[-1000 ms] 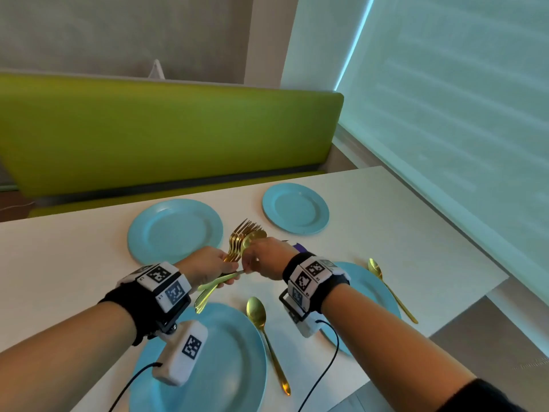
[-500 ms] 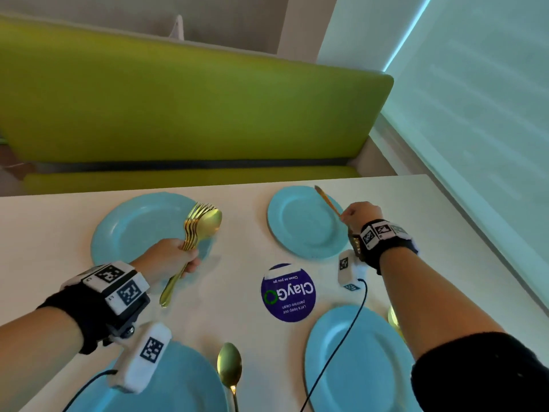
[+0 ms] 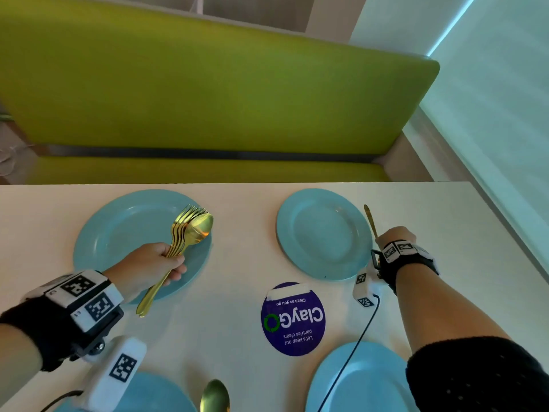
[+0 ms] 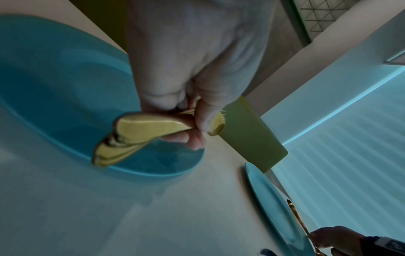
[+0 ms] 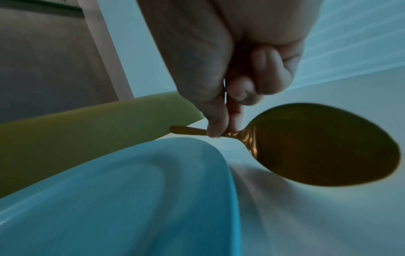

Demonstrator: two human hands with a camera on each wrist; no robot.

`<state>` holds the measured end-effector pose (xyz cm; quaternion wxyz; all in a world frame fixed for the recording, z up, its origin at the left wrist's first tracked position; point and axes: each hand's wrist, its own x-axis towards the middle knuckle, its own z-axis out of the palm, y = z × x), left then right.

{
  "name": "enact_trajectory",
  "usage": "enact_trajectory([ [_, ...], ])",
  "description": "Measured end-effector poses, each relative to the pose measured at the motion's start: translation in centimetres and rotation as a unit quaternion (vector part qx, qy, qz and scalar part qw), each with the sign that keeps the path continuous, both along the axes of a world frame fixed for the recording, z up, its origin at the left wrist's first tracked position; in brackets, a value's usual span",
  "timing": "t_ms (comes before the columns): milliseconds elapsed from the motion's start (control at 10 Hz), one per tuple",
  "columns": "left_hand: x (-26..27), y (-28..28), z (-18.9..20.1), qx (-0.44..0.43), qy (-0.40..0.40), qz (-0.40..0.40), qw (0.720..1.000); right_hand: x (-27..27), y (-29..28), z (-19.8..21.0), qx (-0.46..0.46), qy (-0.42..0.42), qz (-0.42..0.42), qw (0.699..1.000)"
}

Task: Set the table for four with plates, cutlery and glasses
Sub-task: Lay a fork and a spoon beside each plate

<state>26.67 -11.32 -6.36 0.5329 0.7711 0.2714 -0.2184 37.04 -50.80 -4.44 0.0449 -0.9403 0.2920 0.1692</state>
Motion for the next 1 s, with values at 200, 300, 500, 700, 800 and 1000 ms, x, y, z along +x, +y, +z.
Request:
enact_trajectory([
  [200, 0.2, -0.2, -0.3, 0.003, 0.006, 0.006, 1.0, 0.8, -0.6, -1.8, 0.059, -0.018, -0.056, 0.997],
  [300, 0.4, -0.5, -0.2, -0.002, 0.005, 0.009, 1.0, 1.1, -1.1, -2.2, 0.045, -0.012, -0.033, 0.998],
  [500, 0.7, -1.3, 0.0, -0.01, 0.0, 0.013, 1.0, 1.9, -2.0, -3.3, 0.09, -0.096, -0.117, 0.984],
  [700, 0.5, -1.3, -0.2, -0.015, 0.008, 0.019, 1.0, 2.1, -2.7, -4.0, 0.095, -0.119, -0.125, 0.98],
  [800, 0.5, -1.4, -0.4, -0.015, 0.01, 0.019, 1.0, 2.0, -2.8, -3.9, 0.1, -0.118, -0.118, 0.981],
  [1000, 0.3, -1.6, -0.5, -0.019, 0.008, 0.021, 1.0, 1.8, -2.9, -3.0, 0.082, -0.115, -0.114, 0.983],
])
